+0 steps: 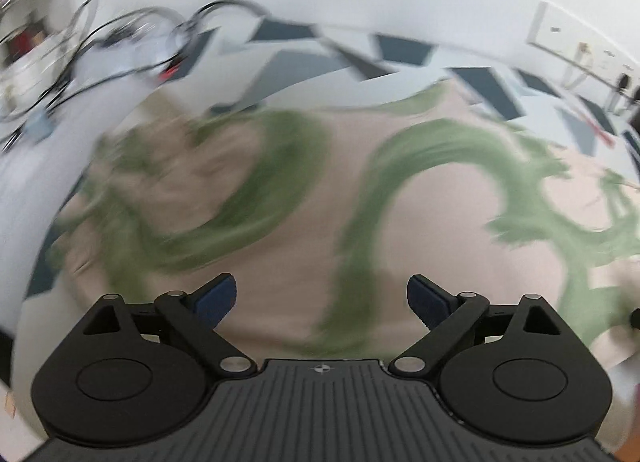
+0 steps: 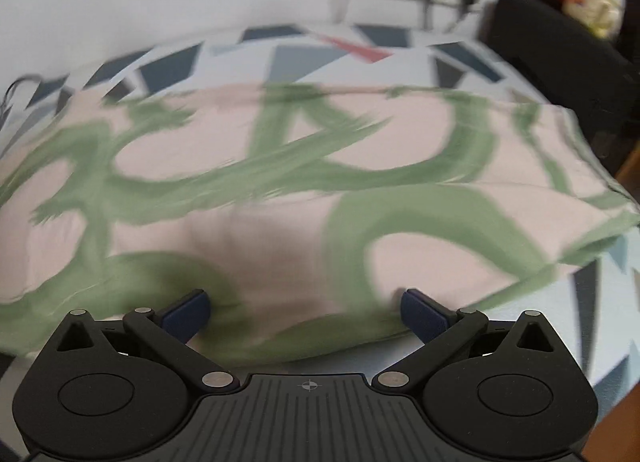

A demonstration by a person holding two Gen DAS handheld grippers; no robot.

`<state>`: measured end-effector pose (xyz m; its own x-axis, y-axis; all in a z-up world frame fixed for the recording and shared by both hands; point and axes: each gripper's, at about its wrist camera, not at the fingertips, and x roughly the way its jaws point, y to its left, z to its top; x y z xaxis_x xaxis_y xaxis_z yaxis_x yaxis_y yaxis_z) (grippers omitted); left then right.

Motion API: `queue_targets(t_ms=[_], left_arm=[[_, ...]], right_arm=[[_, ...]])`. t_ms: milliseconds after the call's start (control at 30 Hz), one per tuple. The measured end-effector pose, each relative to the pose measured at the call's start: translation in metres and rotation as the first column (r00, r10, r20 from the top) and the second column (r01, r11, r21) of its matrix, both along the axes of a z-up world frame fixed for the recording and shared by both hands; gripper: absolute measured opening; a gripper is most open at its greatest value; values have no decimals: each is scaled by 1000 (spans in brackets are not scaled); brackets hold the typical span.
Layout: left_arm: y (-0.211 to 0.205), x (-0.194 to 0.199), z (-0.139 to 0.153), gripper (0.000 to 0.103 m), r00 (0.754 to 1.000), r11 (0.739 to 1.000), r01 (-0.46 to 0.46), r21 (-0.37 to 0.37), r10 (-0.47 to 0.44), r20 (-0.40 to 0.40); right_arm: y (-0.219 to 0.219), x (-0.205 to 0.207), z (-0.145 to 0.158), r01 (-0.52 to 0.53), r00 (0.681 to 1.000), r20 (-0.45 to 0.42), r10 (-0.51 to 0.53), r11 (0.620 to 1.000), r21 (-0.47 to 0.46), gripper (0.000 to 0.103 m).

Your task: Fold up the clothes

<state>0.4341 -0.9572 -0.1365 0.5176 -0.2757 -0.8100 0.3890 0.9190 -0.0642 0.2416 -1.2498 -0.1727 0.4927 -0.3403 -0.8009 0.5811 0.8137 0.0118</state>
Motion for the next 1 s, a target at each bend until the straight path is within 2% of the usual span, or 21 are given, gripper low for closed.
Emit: queue_targets(t_ms=[100, 167, 200, 233, 267, 300, 367, 433, 467, 533, 600, 667, 700, 767, 867, 933, 1000], left_arm=[[-39, -3, 2, 97, 998, 998, 62, -23, -62, 6], [-65, -7, -1, 97, 993, 993, 114, -15, -114, 16], [-78, -8, -5, 97, 990, 990, 143, -1, -143, 12], [-88, -9, -9, 97, 987, 987, 162, 11, -162, -2], [-97, -10, -13, 97, 984, 984, 178, 22, -177, -18], [-102, -11, -16, 97, 982, 982, 187, 30, -186, -39], [-109, -17, -21, 97, 976, 978, 205, 42, -202, -80], [-109, -24, -22, 97, 973, 972, 224, 65, -219, -78], [-108, -28, -22, 97, 971, 970, 232, 69, -226, -83], [-107, -34, -22, 98, 967, 965, 248, 84, -241, -87], [-106, -38, -23, 100, 962, 957, 268, 107, -260, -87], [-106, -39, -23, 101, 960, 955, 274, 113, -263, -98], [-105, -38, -23, 101, 960, 956, 271, 113, -260, -104], [-105, -35, -22, 101, 961, 958, 265, 113, -252, -113], [-104, -35, -23, 102, 959, 955, 271, 118, -257, -117], [-105, -35, -23, 102, 955, 951, 282, 126, -267, -127], [-106, -35, -22, 102, 952, 948, 290, 129, -272, -142]], right_arm=[[-34, -24, 3, 106, 994, 42, -106, 994, -9, 102], [-64, -45, 5, 210, 973, 93, -210, 978, 13, 100], [-80, -57, 6, 259, 958, 119, -260, 966, 27, 91], [-94, -71, 8, 303, 938, 157, -308, 951, 56, 83], [-111, -87, 10, 344, 911, 205, -359, 933, 104, 69], [-126, -102, 10, 374, 881, 247, -404, 913, 162, 63], [-157, -131, 8, 416, 806, 319, -498, 861, 293, 61], [-181, -147, 2, 424, 754, 347, -558, 816, 392, 60], [-192, -152, -2, 426, 740, 343, -579, 797, 428, 59], [-206, -154, -9, 438, 723, 331, -607, 773, 459, 45], [-214, -153, -15, 432, 712, 340, -615, 765, 479, 18], [-218, -152, -15, 453, 695, 350, -628, 761, 465, 2], [-219, -152, -14, 465, 683, 360, -636, 758, 457, 2], [-220, -159, -7, 502, 638, 401, -657, 750, 430, 2], [-229, -163, -15, 516, 648, 360, -671, 734, 441, 2], [-230, -161, -21, 526, 669, 331, -666, 738, 422, 2], [-228, -163, -20, 534, 663, 340, -667, 740, 409, 6]])
